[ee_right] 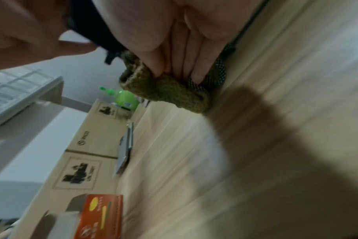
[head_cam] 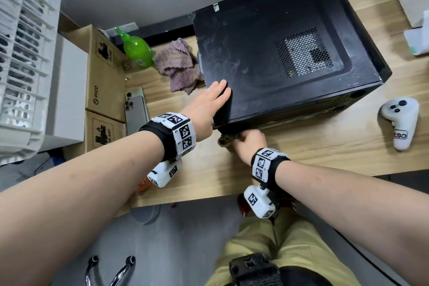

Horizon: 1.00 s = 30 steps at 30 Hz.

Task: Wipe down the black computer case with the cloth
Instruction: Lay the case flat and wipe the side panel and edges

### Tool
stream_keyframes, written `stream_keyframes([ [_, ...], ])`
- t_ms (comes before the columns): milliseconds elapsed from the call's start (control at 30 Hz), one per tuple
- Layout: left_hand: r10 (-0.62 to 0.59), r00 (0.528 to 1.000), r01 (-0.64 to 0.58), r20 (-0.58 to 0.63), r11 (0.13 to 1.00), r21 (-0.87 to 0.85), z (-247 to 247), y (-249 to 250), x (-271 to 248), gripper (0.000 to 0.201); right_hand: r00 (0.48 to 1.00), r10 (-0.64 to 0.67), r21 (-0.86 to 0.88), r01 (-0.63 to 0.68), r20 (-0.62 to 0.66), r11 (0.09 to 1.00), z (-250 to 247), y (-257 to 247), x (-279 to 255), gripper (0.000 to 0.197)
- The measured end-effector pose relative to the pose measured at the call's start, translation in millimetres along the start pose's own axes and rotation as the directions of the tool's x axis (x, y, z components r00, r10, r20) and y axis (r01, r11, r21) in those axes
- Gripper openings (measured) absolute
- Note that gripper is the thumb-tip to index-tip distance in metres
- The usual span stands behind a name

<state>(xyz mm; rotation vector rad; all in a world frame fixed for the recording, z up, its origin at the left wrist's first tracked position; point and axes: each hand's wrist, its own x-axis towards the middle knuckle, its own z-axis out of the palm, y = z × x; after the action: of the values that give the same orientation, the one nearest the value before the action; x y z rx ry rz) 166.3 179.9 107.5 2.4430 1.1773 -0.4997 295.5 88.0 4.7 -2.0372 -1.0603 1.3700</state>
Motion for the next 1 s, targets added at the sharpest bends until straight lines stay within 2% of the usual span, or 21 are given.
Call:
stream_keyframes([
  [100, 0.003, 1.0, -0.003, -0.013, 1.0, -0.007, 1.1, -1.2, 0.4, 0.101, 0.995, 0.06, -0.035, -0.063, -0.079, 0.997, -14.9, 15.4, 8.6, 0.018],
  [233, 0.004, 1.0, -0.004, -0.011, 1.0, 0.0, 3.8, -2.0, 2.1, 0.102, 0.975, 0.144, 0.074, -0.133, -0.172, 0.988, -21.6, 25.3, 6.4, 0.016],
  [300, 0.001, 1.0, -0.001, -0.013, 1.0, 0.006, 5.0, -3.7, 3.2, 0.103, 0.982, 0.137, 0.099, -0.124, -0.129, 0.987, -13.4, 17.8, 0.0, 0.017],
  [400, -0.004, 1.0, 0.005, -0.007, 1.0, 0.019, 6.9, -4.3, 4.2, 0.105, 0.995, 0.1, 0.116, -0.101, 0.021, 0.988, 8.8, -2.1, -7.2, 0.025],
  [467, -0.019, 1.0, 0.019, 0.004, 1.0, 0.017, 5.9, -3.2, 3.1, 0.105, 0.987, 0.157, 0.195, -0.158, 0.021, 0.968, 16.7, -11.5, -5.3, 0.028],
  [567, -0.026, 1.0, 0.025, 0.01, 1.0, 0.019, 1.8, -0.9, 0.5, 0.105, 0.962, 0.272, 0.327, -0.263, 0.017, 0.908, 10.5, -13.2, -1.6, 0.012],
  [667, -0.024, 1.0, 0.024, 0.008, 1.0, 0.018, -1.2, -0.4, 0.3, 0.105, 0.954, 0.285, 0.224, -0.258, -0.097, 0.94, -10.9, -0.9, 2.9, 0.016],
  [800, -0.025, 1.0, 0.025, -0.005, 1.0, 0.003, 0.1, 0.9, -0.7, 0.104, 0.927, 0.327, 0.192, -0.293, -0.182, 0.937, -58.5, 24.6, 14.3, 0.029],
  [900, -0.025, 1.0, 0.025, -0.02, 1.0, -0.001, 4.4, 0.2, 0.8, 0.105, 0.913, 0.307, 0.187, -0.263, -0.267, 0.946, -82.8, 56.7, 36.9, 0.044],
  [1000, -0.023, 0.999, 0.023, -0.034, 1.0, 0.007, 7.7, 0.0, 3.3, 0.106, 0.925, 0.284, 0.136, -0.256, -0.252, 0.957, -81.5, 47.0, 30.0, 0.034],
])
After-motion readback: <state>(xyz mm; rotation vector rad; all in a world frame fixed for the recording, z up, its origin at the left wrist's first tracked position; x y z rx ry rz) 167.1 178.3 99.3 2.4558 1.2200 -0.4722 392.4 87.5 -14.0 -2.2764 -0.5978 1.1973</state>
